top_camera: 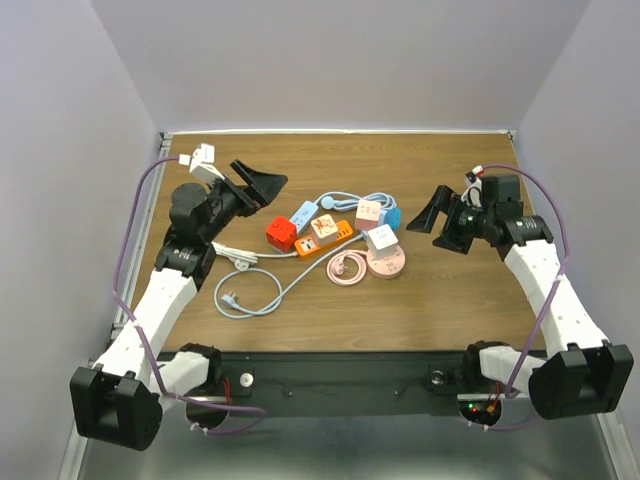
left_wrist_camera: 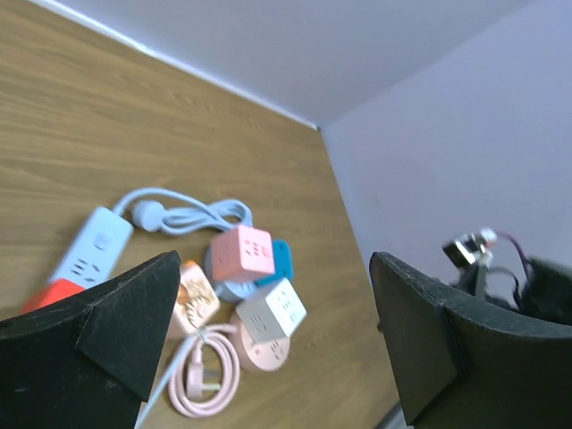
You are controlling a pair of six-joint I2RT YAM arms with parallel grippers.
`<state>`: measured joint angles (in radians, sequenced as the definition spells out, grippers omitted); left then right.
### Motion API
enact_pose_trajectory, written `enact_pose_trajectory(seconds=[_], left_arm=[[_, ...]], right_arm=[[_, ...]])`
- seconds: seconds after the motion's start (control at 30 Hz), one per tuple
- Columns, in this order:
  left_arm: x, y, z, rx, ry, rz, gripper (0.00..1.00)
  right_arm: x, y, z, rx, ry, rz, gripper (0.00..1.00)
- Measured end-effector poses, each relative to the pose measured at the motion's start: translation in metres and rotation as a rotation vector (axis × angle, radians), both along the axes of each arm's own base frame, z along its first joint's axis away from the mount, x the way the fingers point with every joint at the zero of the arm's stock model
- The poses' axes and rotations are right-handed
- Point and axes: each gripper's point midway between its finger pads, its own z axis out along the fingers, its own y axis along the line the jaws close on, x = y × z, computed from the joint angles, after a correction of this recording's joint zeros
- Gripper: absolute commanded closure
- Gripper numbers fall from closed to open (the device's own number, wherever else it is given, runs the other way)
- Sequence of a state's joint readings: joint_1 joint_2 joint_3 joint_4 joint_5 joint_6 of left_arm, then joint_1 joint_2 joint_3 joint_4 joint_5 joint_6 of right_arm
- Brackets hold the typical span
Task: Pull the plug off the socket
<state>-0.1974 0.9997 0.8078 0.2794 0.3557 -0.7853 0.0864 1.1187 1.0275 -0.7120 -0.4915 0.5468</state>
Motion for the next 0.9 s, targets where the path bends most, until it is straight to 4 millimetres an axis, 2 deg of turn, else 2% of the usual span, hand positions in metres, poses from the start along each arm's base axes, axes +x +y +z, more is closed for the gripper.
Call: enact_pose_trajectory(seconds=[0.07,0.13,0.43,0.67,0.73,0.9], left_arm=[[-0.008,-0.016,0.000,0.004,-0.001,-0.052,0.01],[-0.011,-0.021,0.000,0.004,-0.003,-0.072,0.01],[-0.003,-0.024,-0.013,0.022,0.025,-0.076,0.01],[-0.006,-0.031,-0.017,0.032,0.029,-0.103,0.01],[-0.009,-0.042,-0.022,0.050,0.042,-0.129,0.01],[-0.024,-0.088,-0.050,0.112,0.108,-0.237,0.01]], right_arm=[[0.005,-0.001,0.000,-0.013,-0.004,-0.002,0.00],[0.007,-0.002,0.001,-0.018,-0.010,-0.002,0.00],[0.007,-0.003,0.001,-0.030,-0.017,0.002,0.00],[0.011,-0.005,-0.001,-0.049,-0.020,0.005,0.00],[0.016,-0.006,-0.003,-0.062,-0.017,0.009,0.00],[0.037,0.000,-0.022,-0.167,0.009,0.053,0.00]])
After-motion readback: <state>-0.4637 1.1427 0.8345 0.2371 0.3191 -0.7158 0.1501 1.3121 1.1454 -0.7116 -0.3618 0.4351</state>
